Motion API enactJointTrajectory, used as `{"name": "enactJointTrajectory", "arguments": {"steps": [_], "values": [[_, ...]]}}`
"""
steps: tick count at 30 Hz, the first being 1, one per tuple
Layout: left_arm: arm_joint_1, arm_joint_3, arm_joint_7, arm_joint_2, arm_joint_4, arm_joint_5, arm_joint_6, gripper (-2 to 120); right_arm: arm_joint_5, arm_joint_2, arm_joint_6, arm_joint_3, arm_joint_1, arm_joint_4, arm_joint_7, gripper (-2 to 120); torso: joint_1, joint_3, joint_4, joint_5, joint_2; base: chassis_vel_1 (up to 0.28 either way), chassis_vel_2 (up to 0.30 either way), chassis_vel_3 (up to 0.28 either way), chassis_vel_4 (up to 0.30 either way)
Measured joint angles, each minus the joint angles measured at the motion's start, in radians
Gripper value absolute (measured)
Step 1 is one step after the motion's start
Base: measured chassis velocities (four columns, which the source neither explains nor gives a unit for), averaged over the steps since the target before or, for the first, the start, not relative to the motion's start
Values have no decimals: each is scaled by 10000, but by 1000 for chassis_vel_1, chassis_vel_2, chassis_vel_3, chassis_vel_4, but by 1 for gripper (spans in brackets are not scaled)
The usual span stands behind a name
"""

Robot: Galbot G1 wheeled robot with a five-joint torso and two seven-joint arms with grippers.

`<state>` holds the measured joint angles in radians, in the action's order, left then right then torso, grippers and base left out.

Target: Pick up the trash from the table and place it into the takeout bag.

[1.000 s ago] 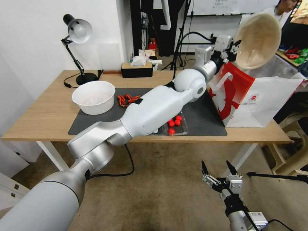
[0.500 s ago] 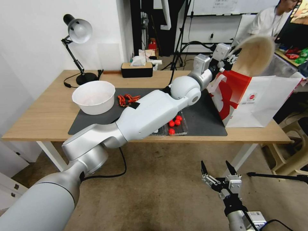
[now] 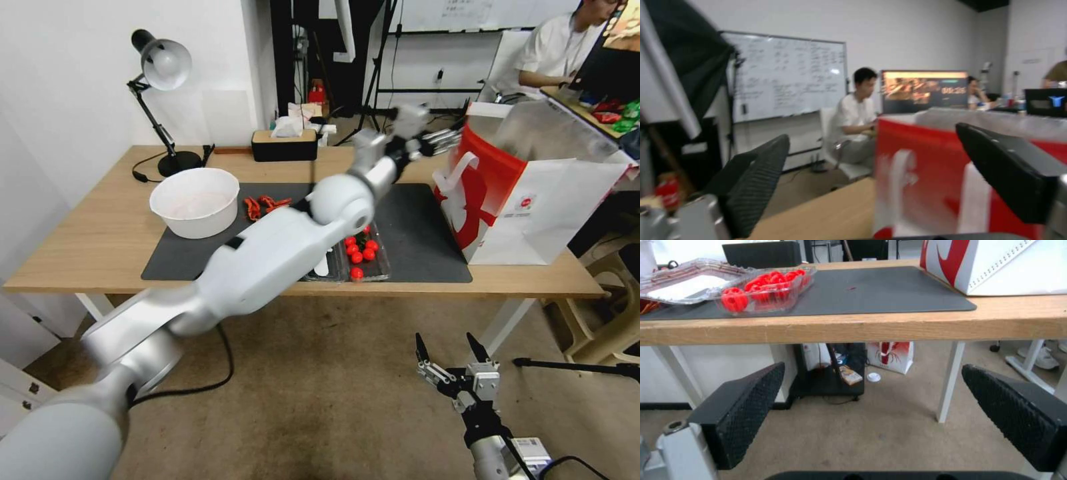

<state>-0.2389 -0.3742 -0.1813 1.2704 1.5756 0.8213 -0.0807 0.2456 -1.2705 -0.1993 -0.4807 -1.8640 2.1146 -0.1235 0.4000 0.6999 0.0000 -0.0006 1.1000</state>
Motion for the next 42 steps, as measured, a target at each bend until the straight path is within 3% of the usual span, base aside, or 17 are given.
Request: {"name": "enactJointTrajectory", "arguments": {"steps": [3,6,7,10,11,13,14,15,17,20,21,25,31,42], "values": [[-782,591,-86,-601,552,-350,-280,99,36,4,0,25,0,-1,6,100,-1,0,1,1,0,0,0,0,0],[-2356,1632,178,-1468,1403,-1298,-286,100,78,19,0,50,14,17,10,100,0,0,2,3,0,0,0,0,0],[-2356,1632,178,-1468,1403,-1298,-286,100,78,19,0,50,14,17,10,100,0,0,2,3,0,0,0,0,0],[-4288,2667,461,-2121,2320,-1813,39,100,92,41,0,100,13,80,83,100,-2,0,1,-1,0,0,0,0,0],[-4288,2667,461,-2121,2320,-1813,39,100,92,41,0,100,13,80,83,100,-2,0,1,-1,0,0,0,0,0],[-5057,3246,576,-2367,2657,-2055,277,100,93,66,0,116,12,110,129,100,-2,-1,1,3,-1,0,0,0,0],[-5924,4048,606,-2650,2957,-2394,698,100,93,87,0,143,18,164,171,100,-1,-1,2,3,-1,0,0,0,0],[-5924,4048,606,-2650,2957,-2394,698,100,93,87,0,143,18,164,171,100,-1,-1,2,3,-1,0,0,0,0],[-6931,4923,563,-2935,3299,-2936,1101,100,72,87,-3,160,41,248,224,100,-1,-1,0,5,-1,0,0,0,0],[-7792,5535,386,-3078,3585,-3298,1283,100,64,105,-219,148,91,296,271,100,-1,-1,-2,6,-1,0,0,0,0],[-8454,6003,260,-3096,3787,-3532,1332,100,67,169,-607,126,145,346,321,100,-1,-1,0,4,0,0,0,0,0],[-9185,6516,111,-3007,3943,-3805,1420,100,76,271,-635,112,210,377,373,100,-2,0,3,5,0,0,0,0,0],[-10908,7588,-27,-2548,3998,-4283,2111,100,192,515,-505,123,495,427,402,100,-1,0,-1,5,-1,0,0,0,0],[-13081,8245,-690,-1478,4516,-4680,2710,100,482,625,-501,41,683,354,408,100,-2,0,1,7,0,0,0,0,0]]}}
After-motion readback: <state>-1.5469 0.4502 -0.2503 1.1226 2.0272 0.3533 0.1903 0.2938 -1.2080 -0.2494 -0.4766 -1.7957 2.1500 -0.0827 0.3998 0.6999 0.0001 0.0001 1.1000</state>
